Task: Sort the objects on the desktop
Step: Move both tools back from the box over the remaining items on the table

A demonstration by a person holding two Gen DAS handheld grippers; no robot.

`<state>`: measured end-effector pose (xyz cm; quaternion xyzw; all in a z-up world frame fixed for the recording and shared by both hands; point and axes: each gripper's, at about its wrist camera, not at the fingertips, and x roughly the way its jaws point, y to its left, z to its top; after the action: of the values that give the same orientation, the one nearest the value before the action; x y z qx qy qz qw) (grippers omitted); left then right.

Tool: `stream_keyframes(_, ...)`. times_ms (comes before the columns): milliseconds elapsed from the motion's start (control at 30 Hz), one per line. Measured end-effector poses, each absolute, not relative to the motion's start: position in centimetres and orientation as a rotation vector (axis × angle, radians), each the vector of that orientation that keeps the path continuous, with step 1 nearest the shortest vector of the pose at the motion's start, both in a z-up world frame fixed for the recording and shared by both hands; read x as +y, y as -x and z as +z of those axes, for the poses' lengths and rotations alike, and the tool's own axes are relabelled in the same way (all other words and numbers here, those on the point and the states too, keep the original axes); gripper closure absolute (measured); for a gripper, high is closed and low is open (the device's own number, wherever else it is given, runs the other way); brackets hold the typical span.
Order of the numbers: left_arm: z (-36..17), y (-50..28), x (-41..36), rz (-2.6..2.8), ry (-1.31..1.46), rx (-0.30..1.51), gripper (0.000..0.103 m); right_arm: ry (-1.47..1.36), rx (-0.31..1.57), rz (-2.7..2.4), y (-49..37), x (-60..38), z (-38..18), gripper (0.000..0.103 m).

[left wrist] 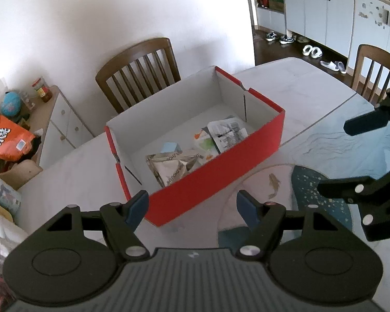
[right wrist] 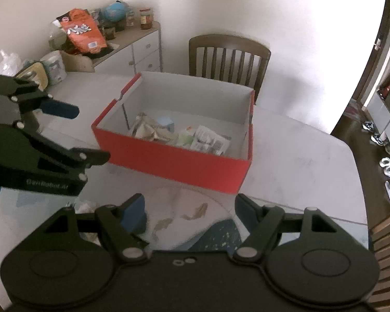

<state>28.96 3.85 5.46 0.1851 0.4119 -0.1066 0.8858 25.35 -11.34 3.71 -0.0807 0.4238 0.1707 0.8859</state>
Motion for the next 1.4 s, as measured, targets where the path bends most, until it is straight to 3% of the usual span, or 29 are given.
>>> stream_keyframes(367, 3.5, -26.3, 3.9, -0.208, -0.356, 0.86, 0.029, 0.159, 0.868, 0.376, -22.3, -11.9, 2.3, 0.026)
stream_keyframes(433, 3.1, -25.7, 3.9, -0.205, -0.351, 0.856, 0.023, 0.167, 0.865, 0.38, -21.7, -11.8, 1.8, 0.026)
stream_keyframes(800, 1.1, -23.8, 4.6, -0.197, -0.314, 0.867, 0.013, 0.175, 0.895, 0.415, -19.3, -11.5, -1.0, 0.022)
stream_keyframes(900, 0.3, -23.5, 5.0, -0.184, -0.303, 0.87, 0.002, 0.174, 0.902, 0.414, -18.9, -11.5, -1.5, 0.021)
stream_keyframes(1400, -3.6, -22.9, 6.8, -0.139, -0.234, 0.914, 0.0, 0.137, 0.896, 0.416, -16.4, -11.2, -4.9, 0.009)
